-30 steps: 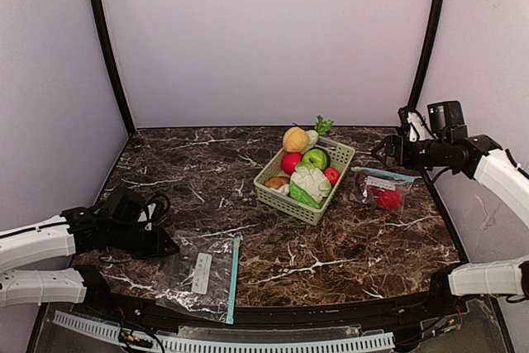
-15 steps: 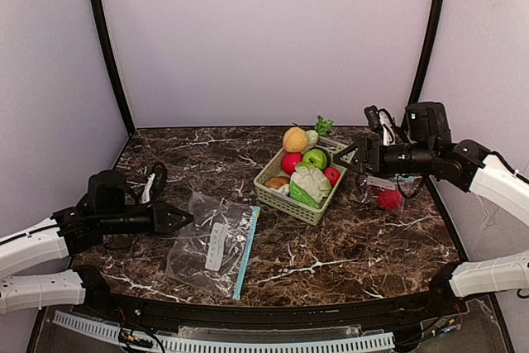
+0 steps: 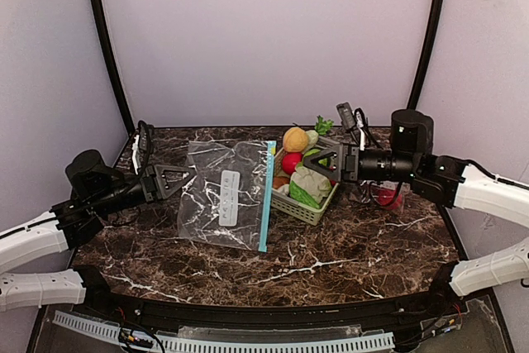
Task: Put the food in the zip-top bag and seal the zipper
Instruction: Pass from the left arm to the right
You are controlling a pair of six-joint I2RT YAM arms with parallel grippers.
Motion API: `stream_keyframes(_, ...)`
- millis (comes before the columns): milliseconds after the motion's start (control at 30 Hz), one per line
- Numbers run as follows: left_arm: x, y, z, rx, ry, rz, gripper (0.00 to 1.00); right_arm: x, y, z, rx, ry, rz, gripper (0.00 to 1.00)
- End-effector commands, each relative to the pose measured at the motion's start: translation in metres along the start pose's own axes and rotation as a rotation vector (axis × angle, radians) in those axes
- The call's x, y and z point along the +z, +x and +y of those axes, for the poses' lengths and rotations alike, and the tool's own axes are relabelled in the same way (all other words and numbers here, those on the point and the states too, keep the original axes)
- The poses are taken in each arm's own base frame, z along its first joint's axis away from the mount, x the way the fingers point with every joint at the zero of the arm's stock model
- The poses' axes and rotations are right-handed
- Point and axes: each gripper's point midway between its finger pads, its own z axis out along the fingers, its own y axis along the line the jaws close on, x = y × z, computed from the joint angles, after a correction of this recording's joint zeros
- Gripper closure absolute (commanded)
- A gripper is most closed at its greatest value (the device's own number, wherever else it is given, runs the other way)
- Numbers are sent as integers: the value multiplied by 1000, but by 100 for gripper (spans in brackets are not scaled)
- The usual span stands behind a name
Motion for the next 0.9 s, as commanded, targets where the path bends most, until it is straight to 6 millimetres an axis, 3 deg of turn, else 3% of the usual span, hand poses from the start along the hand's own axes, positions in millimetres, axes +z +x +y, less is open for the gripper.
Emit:
stream_keyframes(0,-3,-23,-29,26,112,-76,99,10,-9,19,-78,-95,-22,40)
stream_keyframes(133,-3,-22,-34,20,132,-59,99,22,-11,25,-111,-129,0,49)
stream_keyframes(400,-5,-18,-37,9,144,-41,99,37,-21,45,-182,-211,9,51)
stream_keyframes(867,-5,-16,-39,17,156,-29,99,52,-24,48,-201,-220,19,69)
